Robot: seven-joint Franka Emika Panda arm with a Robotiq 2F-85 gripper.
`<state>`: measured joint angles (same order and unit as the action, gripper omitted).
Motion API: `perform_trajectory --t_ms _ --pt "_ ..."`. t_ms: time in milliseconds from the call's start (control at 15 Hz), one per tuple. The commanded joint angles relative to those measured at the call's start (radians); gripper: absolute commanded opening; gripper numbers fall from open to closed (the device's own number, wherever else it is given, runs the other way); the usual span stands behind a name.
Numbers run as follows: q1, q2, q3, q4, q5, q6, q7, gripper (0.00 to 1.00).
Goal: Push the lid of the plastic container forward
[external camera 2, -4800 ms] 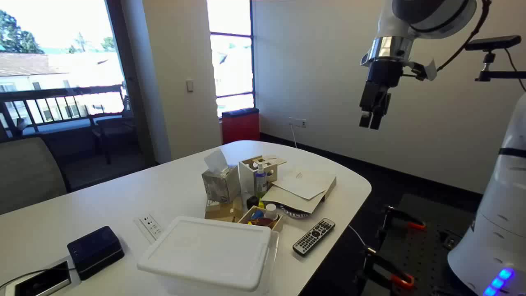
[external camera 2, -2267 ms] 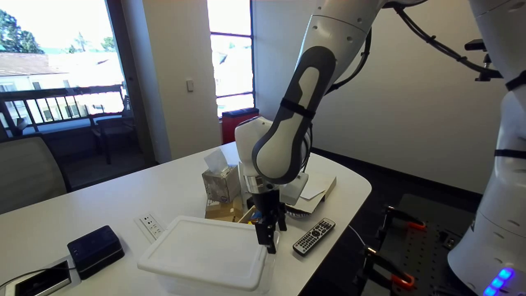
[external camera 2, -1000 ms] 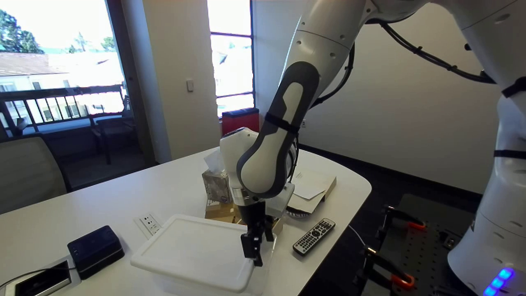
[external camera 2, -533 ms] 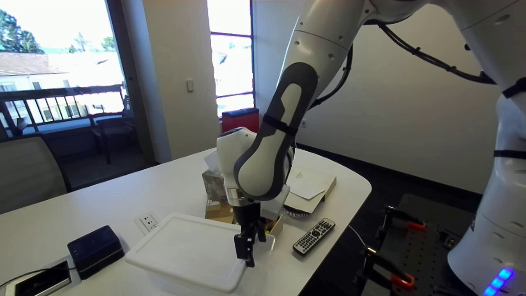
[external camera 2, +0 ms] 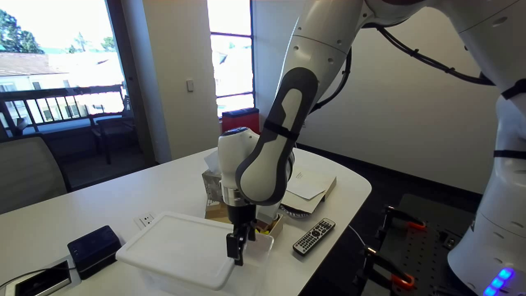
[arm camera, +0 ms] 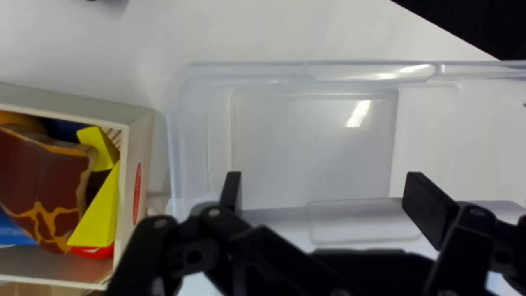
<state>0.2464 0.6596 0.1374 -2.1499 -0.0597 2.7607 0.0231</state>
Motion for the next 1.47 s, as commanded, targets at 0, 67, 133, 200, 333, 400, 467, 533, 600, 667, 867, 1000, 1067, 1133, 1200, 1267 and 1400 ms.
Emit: perform_trajectory --t_ms 0,67,133,200,333,400,467,533,600,667,867,1000,1067,1133,1200,1267,1400 --pt "0.000 0.021 -0.003 0.003 -0.011 0.073 -0.012 1.00" --pt "0.001 0.024 -0.003 0.001 -0.011 0.095 -0.012 1.00" --pt "0.001 0.028 -0.003 0.001 -0.011 0.116 -0.012 1.00" --pt "0.002 0.031 -0.003 0.002 -0.011 0.134 -0.013 1.00" --pt "0.004 0.037 -0.004 0.002 -0.011 0.165 -0.014 1.00" --pt "0.005 0.041 -0.004 0.004 -0.012 0.179 -0.015 1.00" --pt "0.006 0.044 -0.005 0.004 -0.012 0.194 -0.016 1.00" --pt "0.008 0.045 -0.006 0.004 -0.014 0.210 -0.017 1.00" --pt "0.010 0.046 -0.006 0.003 -0.015 0.224 -0.018 1.00" --pt "0.012 0.048 -0.007 0.003 -0.016 0.236 -0.018 1.00" --pt "0.017 0.057 -0.010 0.006 -0.020 0.272 -0.020 1.00" --pt "0.023 0.061 -0.012 0.009 -0.023 0.293 -0.020 1.00" --pt "0.026 0.064 -0.013 0.010 -0.024 0.304 -0.021 1.00" --pt "0.030 0.064 -0.014 0.011 -0.024 0.314 -0.021 1.00" --pt "0.034 0.065 -0.015 0.011 -0.025 0.329 -0.021 1.00" --pt "0.039 0.067 -0.019 0.012 -0.026 0.344 -0.020 1.00" --pt "0.048 0.069 -0.024 0.014 -0.027 0.368 -0.022 1.00"
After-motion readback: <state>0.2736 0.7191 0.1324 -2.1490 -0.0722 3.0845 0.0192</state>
